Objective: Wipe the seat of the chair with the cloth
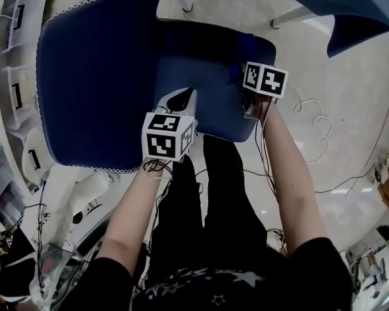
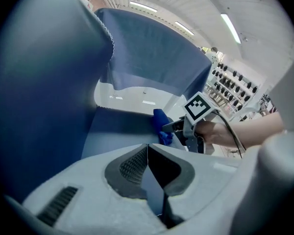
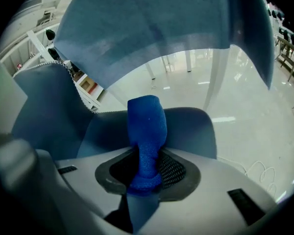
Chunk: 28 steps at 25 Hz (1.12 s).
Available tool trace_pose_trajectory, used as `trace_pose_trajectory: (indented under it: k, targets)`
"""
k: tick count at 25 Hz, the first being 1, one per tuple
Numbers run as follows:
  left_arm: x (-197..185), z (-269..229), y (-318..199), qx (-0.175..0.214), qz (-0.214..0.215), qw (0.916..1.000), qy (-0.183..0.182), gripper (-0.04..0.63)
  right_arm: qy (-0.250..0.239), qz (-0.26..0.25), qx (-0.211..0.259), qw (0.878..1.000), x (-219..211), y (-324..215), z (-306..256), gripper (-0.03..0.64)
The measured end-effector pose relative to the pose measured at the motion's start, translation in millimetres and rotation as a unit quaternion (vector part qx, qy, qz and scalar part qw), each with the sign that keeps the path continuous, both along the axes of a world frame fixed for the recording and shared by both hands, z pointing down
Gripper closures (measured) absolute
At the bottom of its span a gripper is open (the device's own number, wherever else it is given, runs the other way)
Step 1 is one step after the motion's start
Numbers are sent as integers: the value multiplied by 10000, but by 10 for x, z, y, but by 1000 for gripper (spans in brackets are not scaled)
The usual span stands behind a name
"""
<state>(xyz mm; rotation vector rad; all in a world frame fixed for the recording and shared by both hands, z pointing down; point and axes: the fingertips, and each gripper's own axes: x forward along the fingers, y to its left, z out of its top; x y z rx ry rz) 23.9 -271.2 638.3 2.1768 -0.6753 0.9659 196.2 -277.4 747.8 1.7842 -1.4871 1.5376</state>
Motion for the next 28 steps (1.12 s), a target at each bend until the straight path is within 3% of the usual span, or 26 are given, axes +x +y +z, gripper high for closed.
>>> trace_pose_trajectory:
  k: [9, 17, 28]
  targets:
    - [145, 107, 168, -97, 218, 9997, 50, 575, 303, 820, -129, 9961, 545, 536, 23, 503]
    - [-106, 132, 233, -179, 230, 9996, -15, 575, 481, 1453, -407, 9874, 687, 855, 10, 505]
    - [-380, -14, 272, -140, -277, 9995, -71, 575, 321, 913, -9, 9953, 161, 622, -294, 505]
